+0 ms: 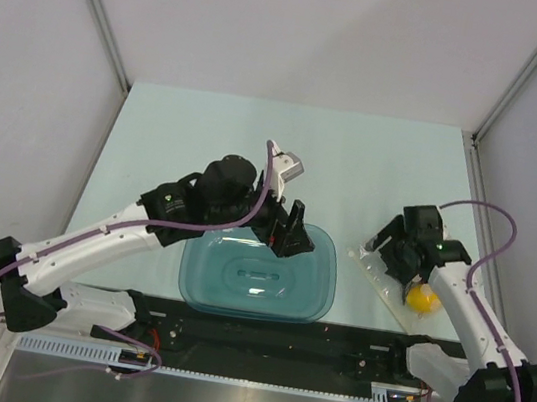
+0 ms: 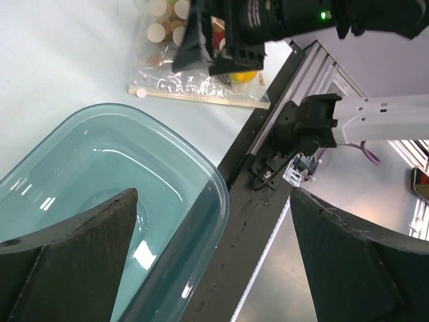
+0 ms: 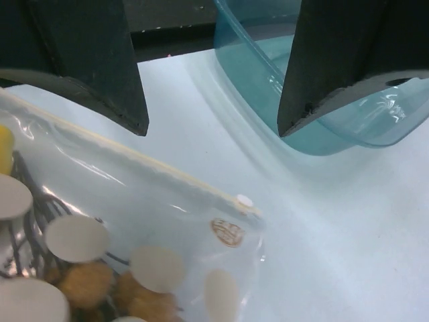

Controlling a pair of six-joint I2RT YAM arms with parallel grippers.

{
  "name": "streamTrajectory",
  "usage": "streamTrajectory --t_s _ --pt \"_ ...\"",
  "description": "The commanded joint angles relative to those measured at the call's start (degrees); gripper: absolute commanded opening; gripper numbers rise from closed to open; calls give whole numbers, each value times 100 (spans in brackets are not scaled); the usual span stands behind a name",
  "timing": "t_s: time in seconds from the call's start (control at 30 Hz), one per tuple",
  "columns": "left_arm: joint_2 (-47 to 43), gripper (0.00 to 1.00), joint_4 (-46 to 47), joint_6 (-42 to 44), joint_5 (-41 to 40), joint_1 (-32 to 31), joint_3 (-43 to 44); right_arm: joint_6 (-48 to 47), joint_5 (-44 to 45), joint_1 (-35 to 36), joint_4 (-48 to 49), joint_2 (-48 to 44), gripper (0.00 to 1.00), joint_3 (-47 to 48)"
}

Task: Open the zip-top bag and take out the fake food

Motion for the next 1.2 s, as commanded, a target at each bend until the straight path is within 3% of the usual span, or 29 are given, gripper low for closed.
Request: streamTrajectory --t_s 0.0,0.03,0.07,0.23,0.37,0.53,0.8,1.0,1.17 --pt "-9 97 399 -141 214 -24 -91 -184 517 291 -275 388 87 374" --pt "113 97 364 -132 206 -24 23 -236 473 230 -162 467 99 356" --pt "184 97 251 -132 179 -24 111 -507 325 107 -108 546 100 373" --pt "369 96 241 -141 266 -24 384 -1027 990 334 -433 1502 100 1364" --pt "369 96 171 -132 320 -24 349 -747 763 361 -302 2215 100 1595" --pt "255 96 21 -115 250 -33 340 -298 227 422 356 3015 91 1533" --pt "-96 96 -400 78 -145 -33 358 -1211 227 466 920 4604 92 2726" --pt "-220 97 -603 289 -427 -24 402 -2301 533 457 605 5178 95 3825" --pt "-9 97 -533 369 -357 -24 595 -2435 727 528 -369 4802 95 4144"
